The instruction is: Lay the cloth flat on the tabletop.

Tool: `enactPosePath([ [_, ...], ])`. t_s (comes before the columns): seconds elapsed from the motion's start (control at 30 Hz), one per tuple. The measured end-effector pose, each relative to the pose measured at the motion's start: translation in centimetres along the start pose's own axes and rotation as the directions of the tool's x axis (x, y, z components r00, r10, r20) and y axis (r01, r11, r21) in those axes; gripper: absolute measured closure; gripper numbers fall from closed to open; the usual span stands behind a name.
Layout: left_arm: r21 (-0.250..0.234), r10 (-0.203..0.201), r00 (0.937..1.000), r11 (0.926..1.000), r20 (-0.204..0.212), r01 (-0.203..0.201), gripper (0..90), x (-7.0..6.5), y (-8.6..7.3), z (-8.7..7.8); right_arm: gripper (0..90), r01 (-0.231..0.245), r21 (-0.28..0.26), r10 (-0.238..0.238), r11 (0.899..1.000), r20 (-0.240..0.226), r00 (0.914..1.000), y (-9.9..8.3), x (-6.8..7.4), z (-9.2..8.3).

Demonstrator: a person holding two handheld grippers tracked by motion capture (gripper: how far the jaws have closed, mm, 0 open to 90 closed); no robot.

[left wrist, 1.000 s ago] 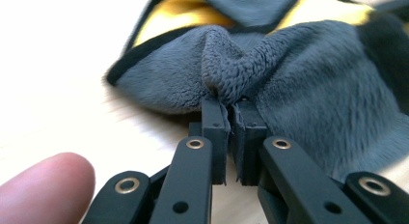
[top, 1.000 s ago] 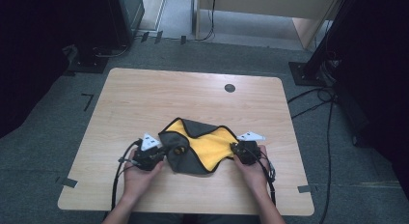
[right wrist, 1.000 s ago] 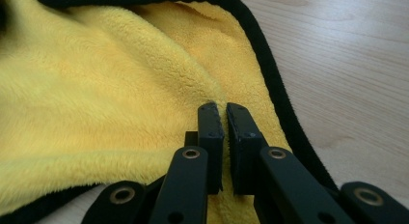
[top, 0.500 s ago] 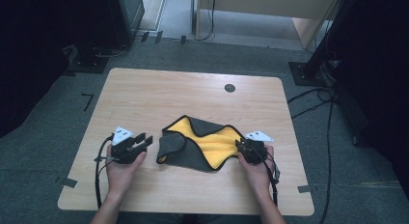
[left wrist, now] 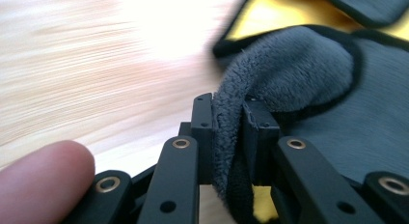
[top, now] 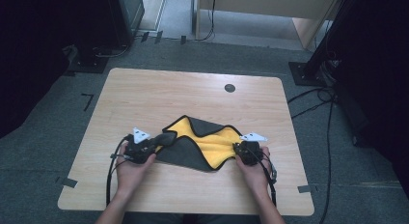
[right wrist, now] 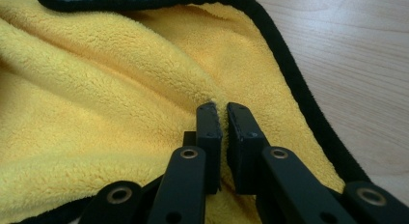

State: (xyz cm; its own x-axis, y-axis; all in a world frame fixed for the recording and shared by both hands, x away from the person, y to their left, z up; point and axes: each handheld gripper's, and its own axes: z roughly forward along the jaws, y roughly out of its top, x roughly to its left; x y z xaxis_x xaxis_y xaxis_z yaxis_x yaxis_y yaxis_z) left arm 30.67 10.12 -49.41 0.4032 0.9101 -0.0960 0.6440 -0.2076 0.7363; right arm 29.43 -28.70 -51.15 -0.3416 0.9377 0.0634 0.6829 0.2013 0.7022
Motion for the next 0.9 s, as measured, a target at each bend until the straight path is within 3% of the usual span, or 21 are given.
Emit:
enactPosePath([
  [0.1,0.003,-0.043,0.999,0.9991,-0.009,0.043,78.2,1.7,-0.1,-0.1,86.3,0.02,0.027,-0.019,0.999,-0.009,0.9998,0.1,0.2,-0.2],
  [0.2,0.003,-0.078,0.9958,0.997,-0.049,0.078,78.6,2.8,-0.2,-0.2,87.1,0.057,0.071,-0.056,0.996,-0.017,0.9983,0.2,0.8,-0.5],
  [0.27,-0.007,-0.103,0.9896,0.9947,-0.101,0.103,78.8,3.6,-0.3,-0.3,87.2,0.092,0.116,-0.087,0.989,-0.04,0.9954,0.4,1.5,-0.8],
  [0.3,-0.015,-0.114,0.9836,0.9935,-0.14,0.113,79.8,4.1,-0.3,-0.5,87.2,0.121,0.145,-0.112,0.982,-0.067,0.9915,0.5,1.8,-1.0],
  [0.37,-0.032,-0.114,0.9765,0.9934,-0.183,0.11,76.6,4.7,-0.4,-0.9,87.0,0.157,0.187,-0.137,0.97,-0.113,0.9841,0.6,2.5,-1.3],
  [0.47,-0.079,-0.136,0.9818,0.9889,-0.133,0.126,68.2,4.8,-0.2,-1.8,84.0,0.199,0.194,-0.18,0.96,-0.112,0.9772,0.7,3.4,-1.3],
  [0.53,-0.094,-0.133,0.9844,0.988,-0.115,0.122,65.3,4.5,-0.1,-2.1,80.8,0.202,0.172,-0.185,0.964,-0.111,0.9764,0.9,3.4,-1.4],
  [0.57,-0.113,-0.115,0.99,0.988,-0.081,0.106,65.3,3.9,0.0,-2.3,80.8,0.202,0.172,-0.185,0.964,-0.111,0.9764,0.9,3.4,-1.4],
  [0.6,-0.121,-0.092,0.9941,0.989,-0.057,0.084,61.3,3.3,0.2,-2.3,77.6,0.173,0.084,-0.162,0.981,-0.126,0.9788,1.3,3.3,-1.7],
  [0.63,-0.126,-0.078,0.9961,0.9894,-0.042,0.072,60.8,2.8,0.3,-2.4,76.1,0.163,0.05,-0.155,0.985,-0.135,0.9786,1.4,3.3,-1.8],
  [0.67,-0.129,-0.038,0.9993,0.9909,0.003,0.038,59.0,1.0,0.4,-2.1,73.8,0.149,0.002,-0.147,0.989,-0.146,0.9782,1.6,3.5,-1.9],
  [0.7,-0.129,-0.038,0.9993,0.9909,0.003,0.038,56.1,1.0,0.4,-2.1,71.5,0.148,-0.029,-0.15,0.989,-0.141,0.9785,1.6,3.6,-1.9],
  [0.73,-0.118,-0.016,0.9997,0.9929,0.019,0.018,53.2,0.0,0.5,-1.8,69.3,0.148,-0.057,-0.155,0.987,-0.133,0.9789,1.7,3.7,-1.7],
  [0.77,-0.089,0.061,0.9979,0.9943,0.022,-0.059,51.0,-2.5,0.5,-1.0,67.6,0.143,-0.07,-0.151,0.987,-0.135,0.9793,1.8,4.0,-1.5],
  [0.8,-0.071,0.106,0.9941,0.9919,0.021,-0.105,48.6,-3.7,0.4,-0.5,65.4,0.147,-0.085,-0.158,0.986,-0.14,0.9776,2.0,4.3,-1.2],
  [0.87,-0.032,0.172,0.9849,0.9847,0.023,-0.171,44.6,-5.5,0.2,0.5,60.8,0.155,-0.1,-0.17,0.983,-0.17,0.9706,2.5,4.9,-0.4],
  [0.9,-0.032,0.172,0.9849,0.9847,0.023,-0.171,43.2,-5.5,0.2,0.5,60.8,0.155,-0.1,-0.17,0.983,-0.17,0.9706,2.5,4.9,-0.4],
])
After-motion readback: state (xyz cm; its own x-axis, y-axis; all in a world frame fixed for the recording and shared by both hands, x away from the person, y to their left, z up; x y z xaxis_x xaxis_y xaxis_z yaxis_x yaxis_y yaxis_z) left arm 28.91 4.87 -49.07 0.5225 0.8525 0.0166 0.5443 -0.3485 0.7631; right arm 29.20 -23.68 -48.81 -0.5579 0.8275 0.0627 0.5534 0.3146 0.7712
